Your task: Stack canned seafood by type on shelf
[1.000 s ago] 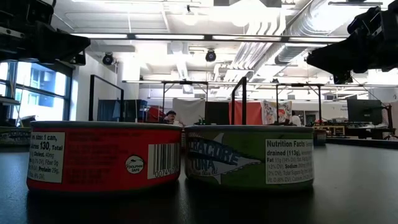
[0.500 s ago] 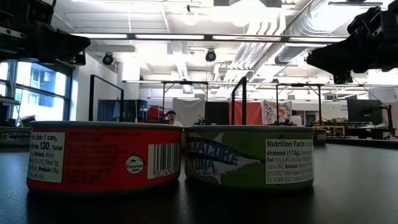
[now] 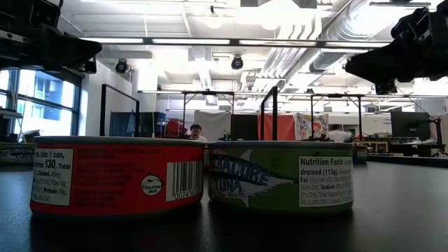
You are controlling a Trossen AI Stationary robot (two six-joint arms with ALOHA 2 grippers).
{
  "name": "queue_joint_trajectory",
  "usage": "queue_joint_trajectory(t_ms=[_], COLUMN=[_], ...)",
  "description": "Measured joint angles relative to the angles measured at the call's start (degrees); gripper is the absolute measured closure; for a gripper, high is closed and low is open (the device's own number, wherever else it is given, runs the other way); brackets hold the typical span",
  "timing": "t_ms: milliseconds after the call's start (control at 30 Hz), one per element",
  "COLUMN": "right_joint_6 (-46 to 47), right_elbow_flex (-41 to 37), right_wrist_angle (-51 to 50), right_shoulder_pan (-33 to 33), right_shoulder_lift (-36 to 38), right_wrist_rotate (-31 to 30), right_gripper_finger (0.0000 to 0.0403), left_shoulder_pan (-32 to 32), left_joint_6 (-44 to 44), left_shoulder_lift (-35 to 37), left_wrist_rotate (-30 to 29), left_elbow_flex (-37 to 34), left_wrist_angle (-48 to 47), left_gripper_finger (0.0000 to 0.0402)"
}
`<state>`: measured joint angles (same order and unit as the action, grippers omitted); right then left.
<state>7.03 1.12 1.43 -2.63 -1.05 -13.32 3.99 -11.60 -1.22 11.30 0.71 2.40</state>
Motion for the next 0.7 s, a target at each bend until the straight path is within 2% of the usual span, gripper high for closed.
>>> queue_joint_trajectory(t_ms=[567,700], right_joint_6=[-0.02,-3.91], right_elbow_flex=[0.01,-0.01], right_wrist_angle=[0.02,1.25], right_shoulder_pan=[-0.01,0.12], right_shoulder_lift=[0.01,-0.01], right_wrist_rotate=[-0.02,-3.29], right_gripper_finger=[0.0266,0.0266], left_shoulder_pan=[-0.01,-0.02], left_joint_6=[0.00,0.02], left_shoulder_lift=[0.00,0.01], left_wrist_rotate=[-0.01,0.01], left_elbow_flex=[0.00,0.00], left_wrist_angle=[0.00,0.01], left_gripper_finger=[0.0401,0.0402])
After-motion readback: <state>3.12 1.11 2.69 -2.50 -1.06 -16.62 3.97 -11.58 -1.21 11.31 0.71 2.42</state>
